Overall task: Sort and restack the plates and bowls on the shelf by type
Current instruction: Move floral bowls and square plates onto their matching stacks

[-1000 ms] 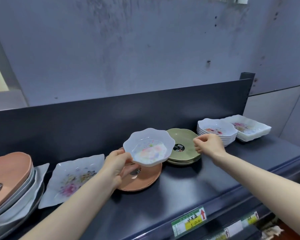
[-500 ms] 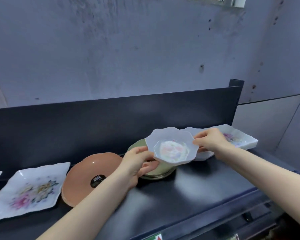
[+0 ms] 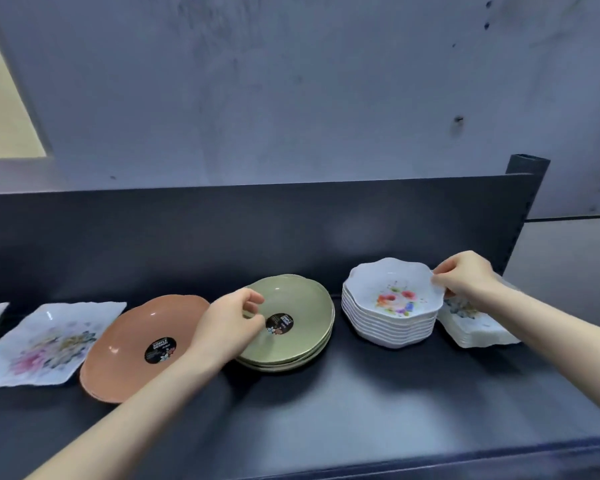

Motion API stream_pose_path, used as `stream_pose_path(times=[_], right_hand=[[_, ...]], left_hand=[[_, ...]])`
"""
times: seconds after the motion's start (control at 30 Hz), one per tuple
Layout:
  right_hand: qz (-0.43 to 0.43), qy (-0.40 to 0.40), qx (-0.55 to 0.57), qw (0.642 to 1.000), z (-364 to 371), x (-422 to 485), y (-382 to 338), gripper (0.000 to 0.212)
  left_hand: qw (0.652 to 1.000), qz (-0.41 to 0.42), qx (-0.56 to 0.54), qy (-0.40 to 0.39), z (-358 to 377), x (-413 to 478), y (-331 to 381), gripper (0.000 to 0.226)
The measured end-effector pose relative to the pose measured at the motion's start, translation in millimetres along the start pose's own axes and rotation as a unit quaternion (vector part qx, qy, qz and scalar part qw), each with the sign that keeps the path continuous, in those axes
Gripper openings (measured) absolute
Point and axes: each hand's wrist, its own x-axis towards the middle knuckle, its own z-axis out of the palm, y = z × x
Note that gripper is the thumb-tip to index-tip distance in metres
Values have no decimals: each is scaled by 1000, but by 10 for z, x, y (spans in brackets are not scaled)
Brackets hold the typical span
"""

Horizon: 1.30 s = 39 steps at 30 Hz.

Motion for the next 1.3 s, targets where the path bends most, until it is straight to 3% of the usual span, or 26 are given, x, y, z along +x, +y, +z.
stream_pose_path(times=[0.37,0.47,0.6,0.73,1.03,1.3], right_hand=[[-179,10,-198,964,137,70,-72,7],[-227,12,-116,967,190,-276,-532,10],[-265,-93,41,959,519,-939,-1144,15],[-272,-181,126,937,1095,-1524,-1561,16],[-267,-253,162,916,2277,-2573,-2104,21],[-253,-192,110,942,2959,-2984,-2733,23]], left_hand=[[998,-5,48,50,-42,-146,-48,27],[996,-14,33,85,-145,-244,-89,28],[988,-45,4,145,-298,-442,-334,25],[974,-107,0,199,-548,-714,-733,28],[932,-206,-23,299,-1224,-1100,-1680,32],[928,-262,-99,246,-1692,-857,-2584,41]])
